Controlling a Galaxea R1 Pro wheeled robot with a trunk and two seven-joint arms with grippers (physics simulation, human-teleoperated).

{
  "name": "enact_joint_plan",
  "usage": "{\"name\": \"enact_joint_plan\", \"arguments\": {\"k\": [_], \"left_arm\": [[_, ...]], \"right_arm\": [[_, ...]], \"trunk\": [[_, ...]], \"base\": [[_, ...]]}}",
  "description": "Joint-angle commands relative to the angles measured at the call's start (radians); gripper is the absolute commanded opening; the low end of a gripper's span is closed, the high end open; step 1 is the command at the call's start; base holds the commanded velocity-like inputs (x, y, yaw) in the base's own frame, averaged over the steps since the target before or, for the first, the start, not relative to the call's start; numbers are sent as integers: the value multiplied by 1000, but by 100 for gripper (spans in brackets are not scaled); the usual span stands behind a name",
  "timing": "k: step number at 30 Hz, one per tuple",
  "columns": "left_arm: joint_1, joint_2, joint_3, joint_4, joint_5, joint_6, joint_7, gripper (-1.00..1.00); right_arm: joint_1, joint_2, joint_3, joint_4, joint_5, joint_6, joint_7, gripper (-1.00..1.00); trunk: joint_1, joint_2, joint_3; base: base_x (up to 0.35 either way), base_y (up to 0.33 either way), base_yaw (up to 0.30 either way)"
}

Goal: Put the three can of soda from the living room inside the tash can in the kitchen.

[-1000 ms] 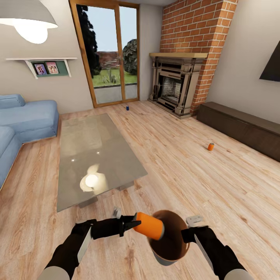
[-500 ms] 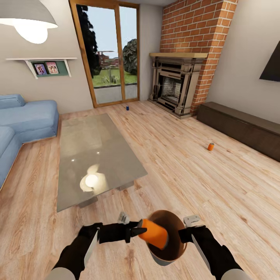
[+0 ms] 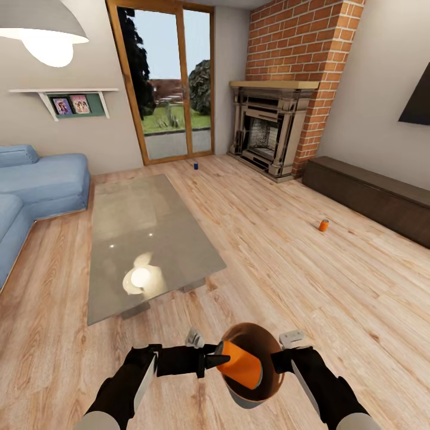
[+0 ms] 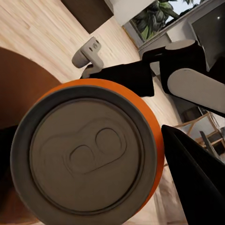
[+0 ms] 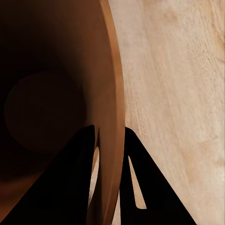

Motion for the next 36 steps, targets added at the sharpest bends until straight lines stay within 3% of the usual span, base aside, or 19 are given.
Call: {"name": "enact_joint_plan", "arguments": {"k": [1, 3, 5, 11, 22, 24, 26, 36], "left_arm": [[0, 0, 0, -1, 0, 0, 1, -100], [0, 0, 0, -3, 0, 0, 13, -100], [0, -1, 0, -6, 5, -2, 164, -100], [0, -1, -12, -7, 7, -3, 255, -100], [0, -11, -16, -9, 6, -3, 275, -100], [0, -13, -16, -10, 6, -2, 276, -100], [0, -14, -16, -10, 5, -2, 277, -100], [0, -14, -16, -9, 4, -2, 279, -100]], "right_arm": [[0, 1, 0, 0, -12, 0, 5, -100], [0, 3, 0, 0, -11, 0, 5, -100], [0, 7, 1, 0, -11, 0, 5, -100], [0, 10, 1, -1, -11, 0, 5, -100], [0, 21, 6, 0, -11, 0, -2, -100], [0, 23, 36, 0, -12, 0, -26, -100], [0, 24, 102, 0, -14, 2, -72, -100], [0, 25, 129, 0, -14, 2, -89, -100]], "trunk": [[0, 0, 0], [0, 0, 0], [0, 0, 0], [0, 0, 0], [0, 0, 0], [0, 0, 0], [0, 0, 0], [0, 0, 0]], "base": [[0, 0, 0], [0, 0, 0], [0, 0, 0], [0, 0, 0], [0, 0, 0], [0, 0, 0], [0, 0, 0], [0, 0, 0]]}}
